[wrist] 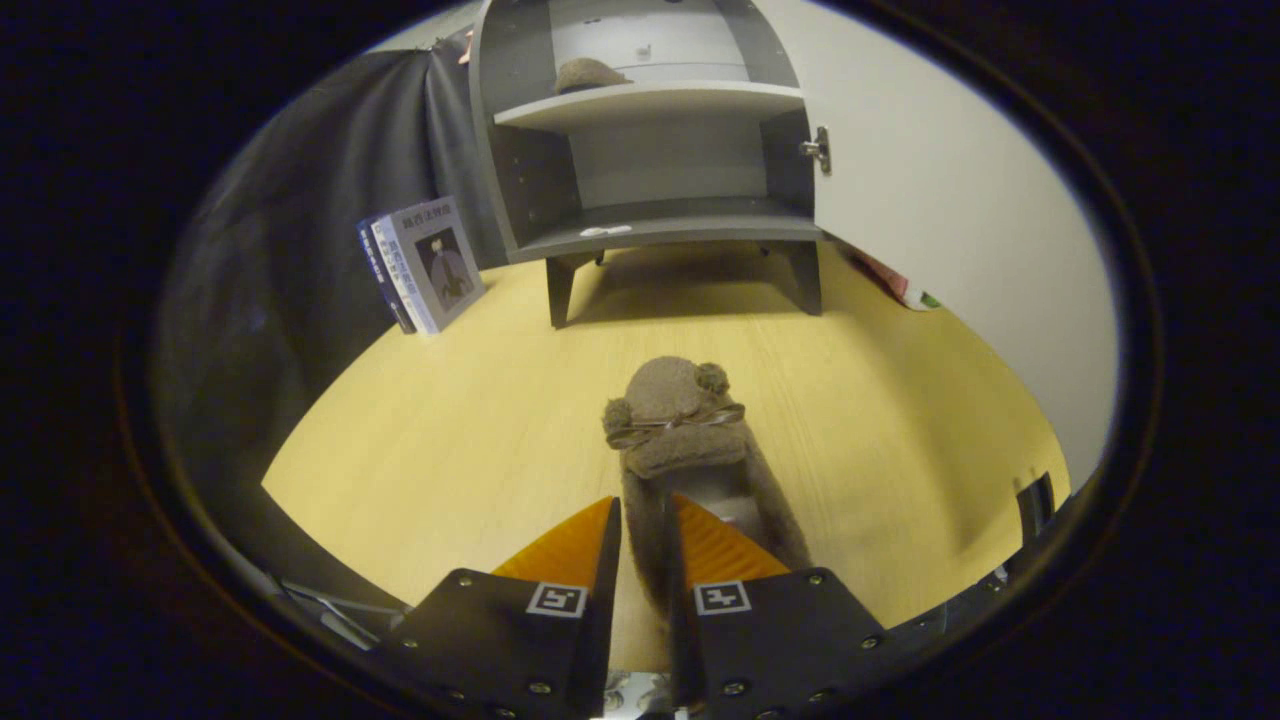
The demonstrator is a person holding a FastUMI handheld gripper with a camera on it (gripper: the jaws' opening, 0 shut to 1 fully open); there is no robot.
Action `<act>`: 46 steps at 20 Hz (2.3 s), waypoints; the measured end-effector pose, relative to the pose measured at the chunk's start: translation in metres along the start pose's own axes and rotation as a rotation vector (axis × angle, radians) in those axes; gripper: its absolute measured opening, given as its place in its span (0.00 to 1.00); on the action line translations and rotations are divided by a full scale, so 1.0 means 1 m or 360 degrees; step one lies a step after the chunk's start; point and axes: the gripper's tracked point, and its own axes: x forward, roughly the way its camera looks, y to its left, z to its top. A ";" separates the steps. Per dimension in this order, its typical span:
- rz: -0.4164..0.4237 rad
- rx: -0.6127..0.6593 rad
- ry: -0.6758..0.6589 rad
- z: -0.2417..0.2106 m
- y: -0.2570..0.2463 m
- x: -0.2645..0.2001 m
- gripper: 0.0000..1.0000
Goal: Open the shoe cabinet door, grab the shoes and put them into the shoe cabinet, then close the shoe cabinet door.
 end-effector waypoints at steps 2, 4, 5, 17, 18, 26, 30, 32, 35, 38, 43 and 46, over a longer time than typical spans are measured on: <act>-0.0024 -0.0062 0.0060 -0.003 0.000 0.010 0.24; -0.0057 -0.0139 0.0150 -0.008 0.000 0.015 0.24; -0.0063 -0.0162 0.0159 -0.004 0.002 0.017 0.24; -0.0139 -0.0254 0.0317 0.002 0.005 0.048 0.14; -0.0133 -0.0252 0.0331 0.000 0.007 0.045 0.05; -0.0119 -0.0216 0.0197 0.022 0.005 0.031 0.05; -0.0093 -0.0165 0.0075 0.065 0.000 0.007 0.05; -0.0091 -0.0145 0.0016 0.096 -0.004 -0.010 0.05; -0.0106 -0.0146 -0.0068 0.149 -0.012 -0.040 0.05; -0.0095 -0.0180 -0.0139 0.197 -0.011 -0.069 0.05; -0.0139 -0.0239 -0.0268 0.269 -0.015 -0.090 0.05; -0.0176 -0.0259 -0.0347 0.312 -0.016 -0.089 0.04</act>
